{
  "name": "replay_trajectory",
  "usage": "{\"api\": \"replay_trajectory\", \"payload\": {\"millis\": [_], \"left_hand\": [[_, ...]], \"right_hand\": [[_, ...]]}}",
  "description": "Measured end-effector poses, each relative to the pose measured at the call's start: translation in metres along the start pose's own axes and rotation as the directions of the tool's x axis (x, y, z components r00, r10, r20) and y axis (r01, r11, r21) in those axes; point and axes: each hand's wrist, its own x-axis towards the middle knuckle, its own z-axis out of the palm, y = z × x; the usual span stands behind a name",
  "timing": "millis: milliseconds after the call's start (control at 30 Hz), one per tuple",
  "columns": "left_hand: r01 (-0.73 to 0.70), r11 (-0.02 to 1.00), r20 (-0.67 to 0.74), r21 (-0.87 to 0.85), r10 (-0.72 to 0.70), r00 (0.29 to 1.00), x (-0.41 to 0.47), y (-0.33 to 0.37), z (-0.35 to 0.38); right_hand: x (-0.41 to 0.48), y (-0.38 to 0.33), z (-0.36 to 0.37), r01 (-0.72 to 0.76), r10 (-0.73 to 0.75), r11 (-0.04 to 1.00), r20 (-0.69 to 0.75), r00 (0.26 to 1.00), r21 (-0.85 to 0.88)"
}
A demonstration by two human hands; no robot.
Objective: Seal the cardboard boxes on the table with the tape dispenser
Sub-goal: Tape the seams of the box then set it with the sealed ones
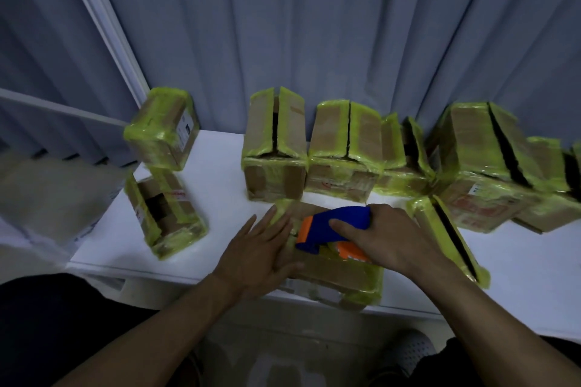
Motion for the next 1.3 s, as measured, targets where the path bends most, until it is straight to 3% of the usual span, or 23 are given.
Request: {"api": "replay_trajectory", "payload": {"millis": [100, 233, 467, 833, 1067, 1300], "left_hand": [[0.003, 0.999, 0.025, 0.045, -0.004, 1.0, 0.001, 0.004, 0.003], [-0.015, 1.0, -0.061, -0.012, 0.014, 0.998, 0.001, 0.004, 0.005], [-0.002, 0.999, -0.05, 0.049, 0.004, 0.999, 0.001, 0.005, 0.004], [0.0, 0.998, -0.047, 0.07, 0.004, 0.999, -0.001, 0.002, 0.004], [-0.008, 0.974, -0.046, 0.227, 0.019, 0.999, -0.006, -0.021, -0.006], [-0.005, 0.964, 0.014, 0.267, 0.001, 1.0, -0.008, -0.048, -0.016]], "right_hand": [[-0.005, 0.006, 0.003, 0.007, -0.007, 0.999, -0.005, 1.0, 0.05], [-0.007, 0.012, 0.0, -0.003, -0.013, 0.971, 0.064, 0.998, 0.24], [-0.013, 0.019, 0.002, 0.018, -0.02, 0.907, 0.001, 1.0, 0.42], [-0.019, 0.045, -0.019, -0.015, 0.015, 0.946, 0.003, 1.0, 0.325], [-0.007, 0.02, -0.007, -0.005, -0.005, 0.984, 0.053, 0.999, 0.176], [0.009, 0.0, 0.017, 0.052, -0.055, 0.979, 0.009, 0.998, 0.199]]}}
